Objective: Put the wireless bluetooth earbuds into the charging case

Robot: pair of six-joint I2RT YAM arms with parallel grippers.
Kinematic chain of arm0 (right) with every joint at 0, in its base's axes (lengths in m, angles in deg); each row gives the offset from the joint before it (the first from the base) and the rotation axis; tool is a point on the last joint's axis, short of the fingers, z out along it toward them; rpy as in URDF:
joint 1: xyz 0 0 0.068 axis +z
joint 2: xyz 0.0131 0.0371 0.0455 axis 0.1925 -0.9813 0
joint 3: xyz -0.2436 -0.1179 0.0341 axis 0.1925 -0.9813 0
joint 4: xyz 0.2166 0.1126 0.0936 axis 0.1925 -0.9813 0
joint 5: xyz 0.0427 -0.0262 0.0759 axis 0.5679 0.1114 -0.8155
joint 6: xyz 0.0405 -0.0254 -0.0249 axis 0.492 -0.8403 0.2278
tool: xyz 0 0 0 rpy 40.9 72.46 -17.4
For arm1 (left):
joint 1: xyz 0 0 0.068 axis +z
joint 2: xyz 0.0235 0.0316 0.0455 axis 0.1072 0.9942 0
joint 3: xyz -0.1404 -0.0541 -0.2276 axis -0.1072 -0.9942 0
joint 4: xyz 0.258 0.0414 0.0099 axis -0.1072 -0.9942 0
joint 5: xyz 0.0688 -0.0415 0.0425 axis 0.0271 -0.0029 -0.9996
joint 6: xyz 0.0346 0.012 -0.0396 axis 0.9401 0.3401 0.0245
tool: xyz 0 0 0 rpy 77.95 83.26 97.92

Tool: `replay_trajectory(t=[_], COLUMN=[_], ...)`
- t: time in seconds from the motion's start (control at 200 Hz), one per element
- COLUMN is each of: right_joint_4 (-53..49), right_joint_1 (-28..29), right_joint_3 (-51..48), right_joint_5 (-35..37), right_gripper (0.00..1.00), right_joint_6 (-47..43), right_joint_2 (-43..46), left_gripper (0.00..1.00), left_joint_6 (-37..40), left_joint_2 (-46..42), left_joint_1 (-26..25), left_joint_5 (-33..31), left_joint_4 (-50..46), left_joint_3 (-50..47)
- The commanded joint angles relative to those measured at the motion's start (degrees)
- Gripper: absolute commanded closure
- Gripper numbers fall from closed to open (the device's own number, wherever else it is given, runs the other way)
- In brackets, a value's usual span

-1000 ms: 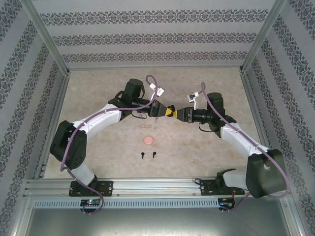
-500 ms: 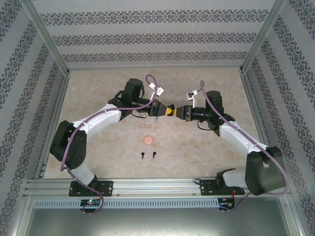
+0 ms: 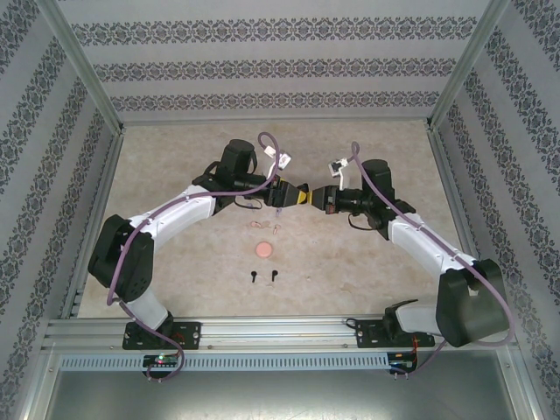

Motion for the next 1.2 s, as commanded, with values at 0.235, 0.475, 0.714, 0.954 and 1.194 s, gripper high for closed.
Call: replay_trajectory(t=[0.235, 0.475, 0.714, 0.954, 1.194], right_joint_4=[-19.49, -24.98, -29.59, -30.76, -31.58], right_joint_1=[-0.06, 0.82, 3.22, 5.39, 6.84], right_joint_3=[11.93, 18.71, 22.99, 25.68, 28.33], right_joint_5=[6.87, 6.38, 6.31, 6.09, 5.99], right_gripper=[1.0, 1.0, 1.0, 1.0, 1.0], right_joint_6=[-19.77, -30.94, -35.51, -36.02, -36.15], right_joint_2=[-4.84, -9.72, -11.89, -12.34, -13.26], left_gripper=[0.19, 0.14, 0.15, 0.29, 0.37], left_joint_6=[19.88, 26.77, 31.77, 33.96, 34.74], left_joint_2=[-3.6, 0.14, 6.0, 9.64, 11.68], left_joint_1=[3.52, 6.17, 6.55, 6.51, 6.27], left_joint_5=[-3.85, -1.03, 1.08, 4.27, 6.65], left_joint_4=[-30.59, -43.51, -52.61, -55.57, -56.68], left_joint_3=[14.13, 21.57, 28.37, 30.14, 31.51])
